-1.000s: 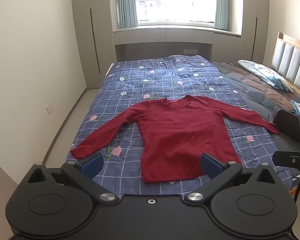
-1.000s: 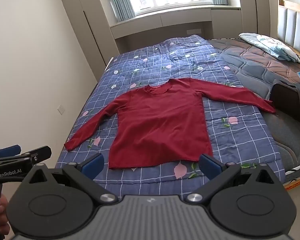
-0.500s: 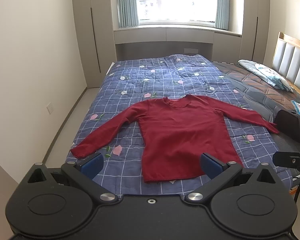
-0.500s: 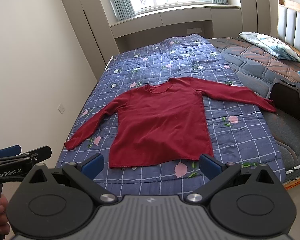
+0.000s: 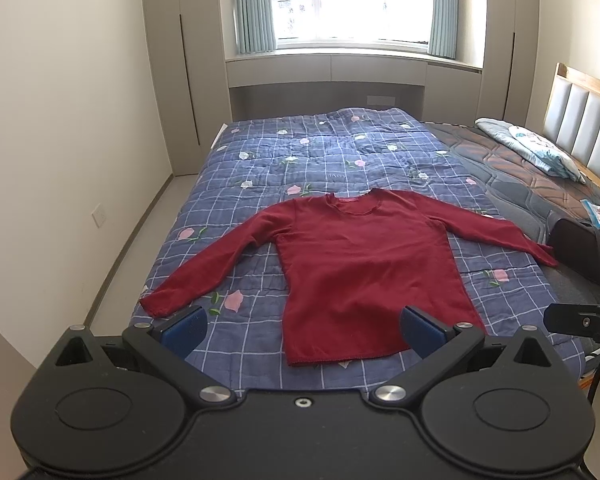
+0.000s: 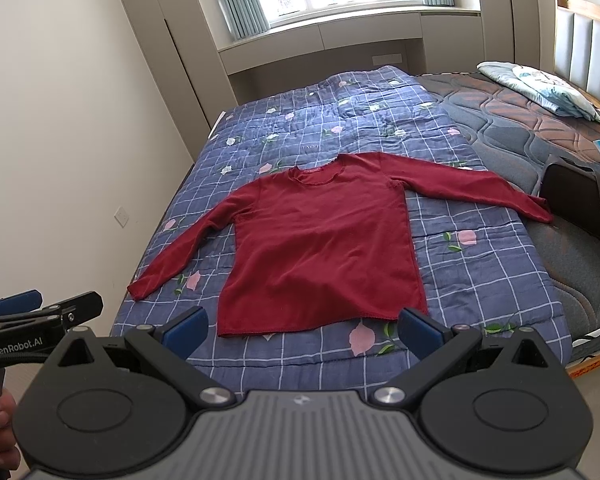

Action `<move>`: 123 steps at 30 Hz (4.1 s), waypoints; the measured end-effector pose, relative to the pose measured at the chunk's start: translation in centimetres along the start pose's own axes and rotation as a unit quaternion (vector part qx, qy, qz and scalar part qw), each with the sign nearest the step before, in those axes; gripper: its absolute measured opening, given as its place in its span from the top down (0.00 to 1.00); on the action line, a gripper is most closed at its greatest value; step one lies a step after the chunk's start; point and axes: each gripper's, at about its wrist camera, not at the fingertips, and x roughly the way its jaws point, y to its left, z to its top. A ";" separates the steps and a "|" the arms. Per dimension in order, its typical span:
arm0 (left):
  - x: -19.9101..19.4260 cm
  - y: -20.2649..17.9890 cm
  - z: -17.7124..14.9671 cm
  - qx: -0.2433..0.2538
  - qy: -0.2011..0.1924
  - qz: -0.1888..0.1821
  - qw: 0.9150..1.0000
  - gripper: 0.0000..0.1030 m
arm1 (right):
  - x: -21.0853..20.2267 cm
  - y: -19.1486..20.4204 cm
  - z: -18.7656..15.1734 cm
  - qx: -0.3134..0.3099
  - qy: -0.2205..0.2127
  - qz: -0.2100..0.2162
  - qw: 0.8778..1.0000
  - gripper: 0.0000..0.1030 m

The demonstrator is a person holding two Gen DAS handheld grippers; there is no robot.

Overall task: Fold small clothes
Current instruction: 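Move both grippers toward the spread red long-sleeve shirt, then reach the right gripper to the sleeve cuff and close on it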

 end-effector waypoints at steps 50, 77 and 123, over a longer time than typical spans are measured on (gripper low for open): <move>8.3 3.3 1.0 0.006 0.098 -0.060 0.993 0.01 | 6.3 2.3 1.6 0.031 0.128 -0.146 0.980 0.00; 26.0 -11.2 11.3 0.002 0.216 0.046 0.975 0.01 | 19.3 -17.4 15.5 0.062 0.180 -0.111 0.975 0.00; 58.8 -30.4 12.8 0.017 0.217 0.035 0.975 0.01 | 38.2 -50.5 11.6 0.410 -0.063 -0.226 0.881 0.00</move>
